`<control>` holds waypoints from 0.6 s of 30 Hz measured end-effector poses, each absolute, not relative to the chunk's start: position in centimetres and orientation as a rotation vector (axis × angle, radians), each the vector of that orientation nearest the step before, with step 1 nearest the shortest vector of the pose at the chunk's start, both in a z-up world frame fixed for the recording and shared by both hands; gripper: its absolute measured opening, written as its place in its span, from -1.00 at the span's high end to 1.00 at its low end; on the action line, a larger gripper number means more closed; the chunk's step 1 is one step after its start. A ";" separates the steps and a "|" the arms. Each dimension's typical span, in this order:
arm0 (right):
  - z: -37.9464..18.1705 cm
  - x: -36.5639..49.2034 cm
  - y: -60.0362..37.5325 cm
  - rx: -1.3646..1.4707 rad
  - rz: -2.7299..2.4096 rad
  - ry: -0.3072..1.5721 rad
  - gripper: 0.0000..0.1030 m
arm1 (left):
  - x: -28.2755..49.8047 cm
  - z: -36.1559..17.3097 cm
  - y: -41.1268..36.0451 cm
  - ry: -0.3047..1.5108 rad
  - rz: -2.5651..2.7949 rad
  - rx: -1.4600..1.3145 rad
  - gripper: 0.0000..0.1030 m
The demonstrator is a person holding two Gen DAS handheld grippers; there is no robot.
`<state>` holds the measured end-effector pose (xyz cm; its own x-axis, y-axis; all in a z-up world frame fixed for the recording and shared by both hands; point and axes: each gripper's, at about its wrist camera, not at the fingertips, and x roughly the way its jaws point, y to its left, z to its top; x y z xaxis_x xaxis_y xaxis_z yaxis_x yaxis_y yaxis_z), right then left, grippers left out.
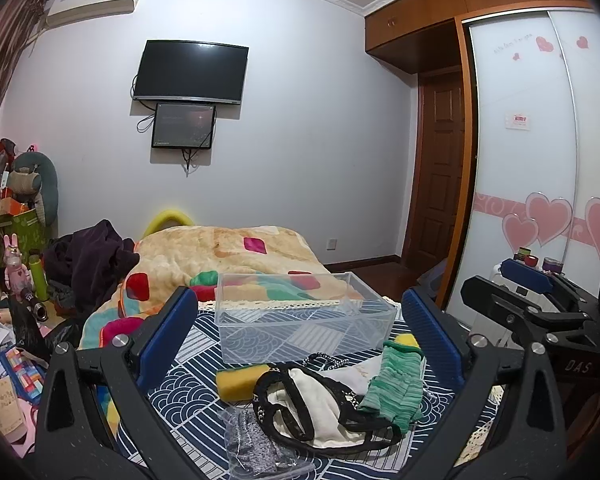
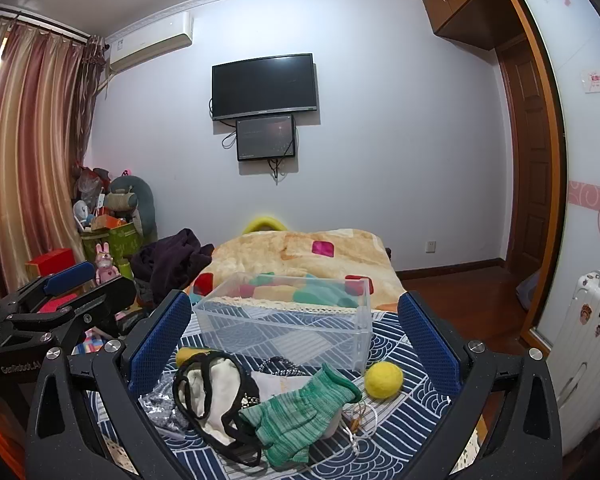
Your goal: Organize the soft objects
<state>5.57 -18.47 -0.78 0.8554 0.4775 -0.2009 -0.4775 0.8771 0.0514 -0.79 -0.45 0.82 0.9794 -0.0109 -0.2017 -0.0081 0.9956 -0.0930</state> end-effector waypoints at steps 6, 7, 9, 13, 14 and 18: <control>-0.7 5.5 -18.4 0.000 0.503 0.210 -1.00 | -0.9 1.0 -0.7 0.201 -0.002 -0.096 -1.00; -0.8 5.5 -18.4 0.001 0.503 0.209 -1.00 | -0.9 1.0 -0.7 0.202 -0.002 -0.095 -1.00; -0.8 5.5 -18.4 0.001 0.503 0.209 -1.00 | -0.9 1.0 -0.7 0.202 -0.003 -0.096 -1.00; -0.7 5.4 -18.3 0.001 0.504 0.208 -1.00 | -1.0 1.0 -0.7 0.201 -0.002 -0.096 -1.00; -0.8 5.5 -18.4 0.002 0.504 0.208 -1.00 | -1.0 1.0 -0.8 0.201 -0.002 -0.095 -1.00; -0.7 5.5 -18.3 0.002 0.505 0.206 -1.00 | -1.0 1.1 -1.0 0.199 -0.003 -0.091 -1.00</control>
